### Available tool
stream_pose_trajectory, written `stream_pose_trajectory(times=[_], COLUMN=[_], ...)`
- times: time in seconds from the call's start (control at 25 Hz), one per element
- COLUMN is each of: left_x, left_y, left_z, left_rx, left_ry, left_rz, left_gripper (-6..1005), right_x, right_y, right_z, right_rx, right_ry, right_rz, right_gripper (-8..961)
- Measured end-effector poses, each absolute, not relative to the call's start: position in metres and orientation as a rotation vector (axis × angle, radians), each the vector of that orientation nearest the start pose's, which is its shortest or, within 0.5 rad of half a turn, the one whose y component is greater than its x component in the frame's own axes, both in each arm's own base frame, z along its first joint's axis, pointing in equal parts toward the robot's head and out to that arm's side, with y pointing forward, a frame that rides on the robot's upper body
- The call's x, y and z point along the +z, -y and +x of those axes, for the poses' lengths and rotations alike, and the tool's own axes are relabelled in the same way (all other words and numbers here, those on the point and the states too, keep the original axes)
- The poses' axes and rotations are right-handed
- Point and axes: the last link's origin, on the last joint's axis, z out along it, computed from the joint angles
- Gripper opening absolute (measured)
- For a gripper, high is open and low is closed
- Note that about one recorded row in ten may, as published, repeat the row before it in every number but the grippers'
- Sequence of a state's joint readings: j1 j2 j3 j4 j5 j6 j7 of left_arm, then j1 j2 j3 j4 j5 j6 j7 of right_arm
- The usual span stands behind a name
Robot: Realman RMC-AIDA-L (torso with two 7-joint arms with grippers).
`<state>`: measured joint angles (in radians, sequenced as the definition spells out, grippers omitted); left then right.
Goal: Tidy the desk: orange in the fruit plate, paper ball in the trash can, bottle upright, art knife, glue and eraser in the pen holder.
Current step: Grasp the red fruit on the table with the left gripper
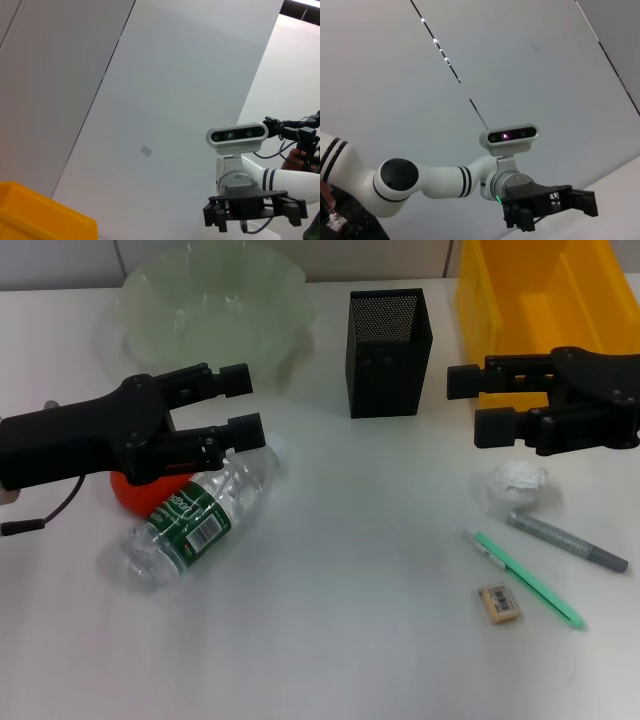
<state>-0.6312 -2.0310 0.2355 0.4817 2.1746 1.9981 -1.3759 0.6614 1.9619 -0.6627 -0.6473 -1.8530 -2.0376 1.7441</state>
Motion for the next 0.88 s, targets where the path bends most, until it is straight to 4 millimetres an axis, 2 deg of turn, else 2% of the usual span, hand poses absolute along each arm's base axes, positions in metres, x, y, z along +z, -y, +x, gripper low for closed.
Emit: stream_pose_trajectory(times=[0.6, 0.88], left_x=[0.0289, 0.0302], left_y=[-0.3016, -0.3093], left_z=[-0.2379, -0.2347], left_rx=[-1.257, -1.234], left_ry=[0.668, 0.677], left_rz=[-2.789, -2.782], left_gripper=[830, 822], right_x=[0.0598, 0.0630], right_y=[-0.3207, -0.3191], right_z=[0.1947, 0.1995], right_rx=[1.151, 1.212], right_ry=[-0.761, -0.704], right_rz=[-3.047, -2.986], right_gripper=[843, 842])
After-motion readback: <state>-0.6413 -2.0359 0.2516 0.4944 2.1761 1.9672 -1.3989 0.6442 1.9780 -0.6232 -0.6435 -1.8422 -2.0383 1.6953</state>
